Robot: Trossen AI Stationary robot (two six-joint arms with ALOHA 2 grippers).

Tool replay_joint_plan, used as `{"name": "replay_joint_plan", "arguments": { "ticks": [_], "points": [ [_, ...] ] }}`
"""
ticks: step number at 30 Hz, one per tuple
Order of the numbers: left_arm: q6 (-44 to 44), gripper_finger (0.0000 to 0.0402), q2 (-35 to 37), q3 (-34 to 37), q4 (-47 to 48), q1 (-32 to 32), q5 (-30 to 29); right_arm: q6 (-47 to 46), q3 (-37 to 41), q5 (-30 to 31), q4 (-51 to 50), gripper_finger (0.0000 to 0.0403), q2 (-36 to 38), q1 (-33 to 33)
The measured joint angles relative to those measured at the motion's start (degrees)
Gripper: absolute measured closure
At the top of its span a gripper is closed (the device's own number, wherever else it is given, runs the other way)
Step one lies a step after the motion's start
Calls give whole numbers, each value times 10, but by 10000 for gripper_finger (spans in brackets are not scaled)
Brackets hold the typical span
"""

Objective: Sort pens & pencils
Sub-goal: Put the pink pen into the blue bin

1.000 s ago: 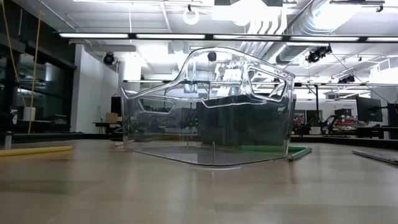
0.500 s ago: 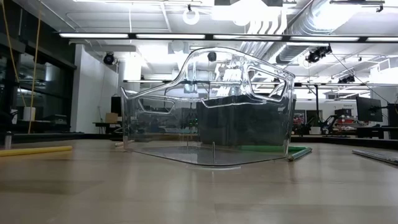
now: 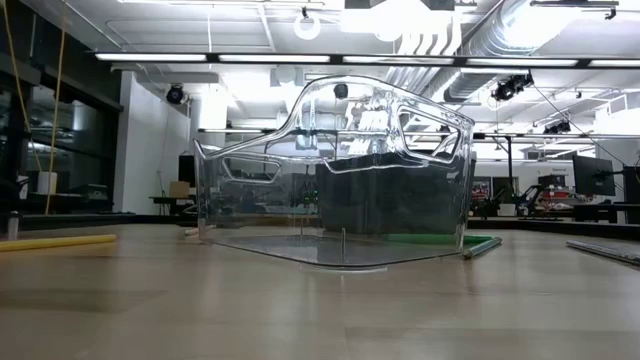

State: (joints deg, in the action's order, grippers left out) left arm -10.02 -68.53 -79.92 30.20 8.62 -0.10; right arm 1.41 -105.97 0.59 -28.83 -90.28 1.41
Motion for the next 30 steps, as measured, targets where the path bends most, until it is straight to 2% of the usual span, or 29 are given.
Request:
{"name": "replay_joint_plan", "arguments": {
  "ticks": [14,30],
  "points": [
    [-2,380,-13,1,7,0,16,1,0,0,9,308,0,0],
    [-3,380,-14,0,-10,0,16,2,0,1,8,363,0,0]
  ]
}}
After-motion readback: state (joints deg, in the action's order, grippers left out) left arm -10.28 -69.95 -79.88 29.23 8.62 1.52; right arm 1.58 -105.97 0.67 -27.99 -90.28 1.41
